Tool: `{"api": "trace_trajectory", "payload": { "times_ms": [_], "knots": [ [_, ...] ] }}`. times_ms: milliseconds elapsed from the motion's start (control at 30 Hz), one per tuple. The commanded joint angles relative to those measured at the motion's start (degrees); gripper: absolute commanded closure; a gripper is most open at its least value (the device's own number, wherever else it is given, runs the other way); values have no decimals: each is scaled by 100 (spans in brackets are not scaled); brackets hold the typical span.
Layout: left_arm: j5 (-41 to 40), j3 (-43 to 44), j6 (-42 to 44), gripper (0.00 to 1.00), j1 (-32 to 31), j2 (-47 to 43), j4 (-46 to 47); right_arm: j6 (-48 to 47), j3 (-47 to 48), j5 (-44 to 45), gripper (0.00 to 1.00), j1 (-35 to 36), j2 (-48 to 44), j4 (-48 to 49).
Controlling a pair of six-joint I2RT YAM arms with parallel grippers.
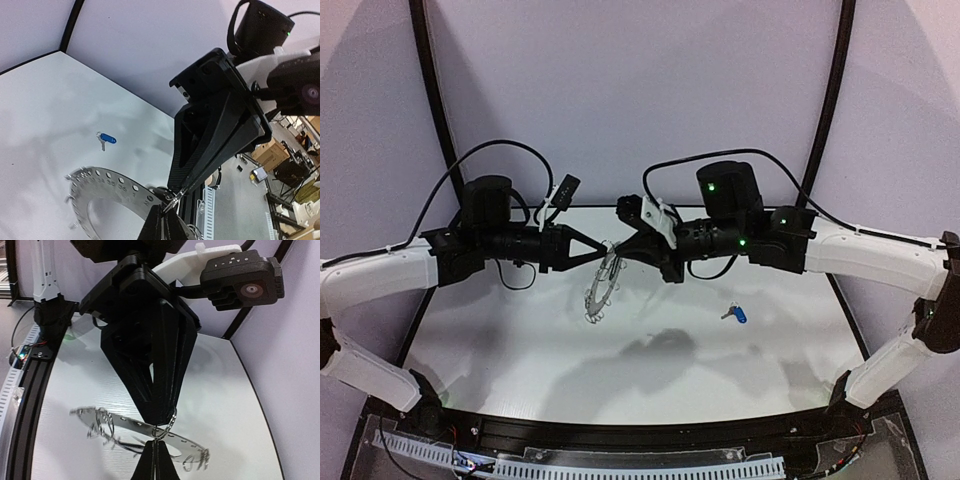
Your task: Put the keys on the keyring
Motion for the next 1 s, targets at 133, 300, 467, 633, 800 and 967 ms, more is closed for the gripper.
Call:
{"api": "trace_trajectory", "payload": {
  "times_ms": [133, 300, 467, 633, 800, 967],
  "knots": [
    [-12, 87, -479, 99, 19, -79, 903, -20, -144, 522, 100, 244, 383, 716],
    [100, 80, -652, 99, 21, -4, 1029, 53, -52, 494, 100, 236, 469, 747],
    [331, 91, -208, 93, 21, 14, 690, 128, 123, 473, 100, 244, 365, 477],
    [469, 149, 336, 10, 23, 57, 26, 69, 353, 618, 100, 236, 288, 79],
    [552, 72, 697, 1, 22, -13, -136, -2, 471, 517, 100, 242, 258, -291],
    [60, 122, 1347, 1, 20, -205, -913, -36, 499, 300, 100, 238, 178, -523]
  ]
}}
